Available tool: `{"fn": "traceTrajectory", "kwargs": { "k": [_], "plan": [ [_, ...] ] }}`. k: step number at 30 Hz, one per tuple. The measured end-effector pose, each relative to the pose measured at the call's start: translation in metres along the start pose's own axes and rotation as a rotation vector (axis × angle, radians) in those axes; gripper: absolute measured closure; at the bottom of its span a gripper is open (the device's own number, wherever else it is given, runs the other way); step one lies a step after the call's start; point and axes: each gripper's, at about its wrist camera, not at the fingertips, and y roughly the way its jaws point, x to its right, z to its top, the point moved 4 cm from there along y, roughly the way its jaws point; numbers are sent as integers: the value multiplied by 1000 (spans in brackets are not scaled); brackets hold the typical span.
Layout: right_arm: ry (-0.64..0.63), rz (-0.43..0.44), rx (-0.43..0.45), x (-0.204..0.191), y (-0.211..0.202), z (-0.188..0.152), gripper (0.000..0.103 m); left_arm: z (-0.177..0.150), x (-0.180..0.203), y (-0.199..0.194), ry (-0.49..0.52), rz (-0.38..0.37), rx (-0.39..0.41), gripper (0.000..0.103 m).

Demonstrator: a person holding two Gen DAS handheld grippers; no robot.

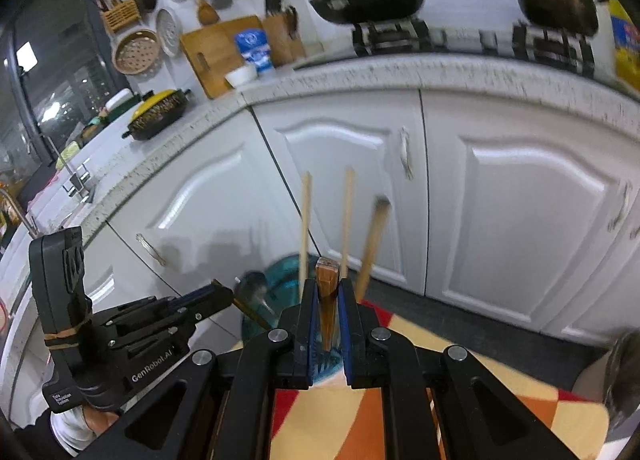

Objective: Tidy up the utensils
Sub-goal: 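Lower both forks into the holder and open both tools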

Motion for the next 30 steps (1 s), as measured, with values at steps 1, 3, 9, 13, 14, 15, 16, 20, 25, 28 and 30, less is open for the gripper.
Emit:
{"fn": "traceTrajectory", "kwargs": {
  "k": [1, 3, 9, 13, 14, 15, 16, 20, 25, 28, 30],
  "plan": [
    [9, 1, -11, 4, 4, -4, 94, -3, 0, 4, -5, 1, -9, 99],
    [35, 1, -9, 11, 4, -6, 94, -6, 0, 9, -12, 0, -20, 99],
    [88, 1, -30, 25, -1, -12, 87, -10, 2, 7, -22, -13, -28, 99],
    [77, -4, -36, 25, -9, -21, 81, -12, 3, -1, -26, -20, -22, 83],
    [78, -7, -39, 27, -11, -25, 81, -13, 4, -5, -31, -26, -18, 78],
    [81, -6, -41, 27, -13, -28, 80, -13, 4, -7, -37, -31, -15, 69],
    [84, -5, -42, 27, -14, -31, 80, -15, 5, -12, -45, -45, -10, 67],
    [95, -4, -50, 30, -21, -48, 76, -21, 12, -25, -34, -44, 2, 63],
    [98, -29, -63, 32, -26, -66, 76, -36, 25, -38, 9, -26, 12, 60],
    [97, -43, -60, 32, -32, -73, 75, -46, 31, -43, 18, -21, 19, 55],
    [96, -54, -58, 32, -36, -80, 73, -52, 37, -45, 29, -20, 20, 52]
  ]
}}
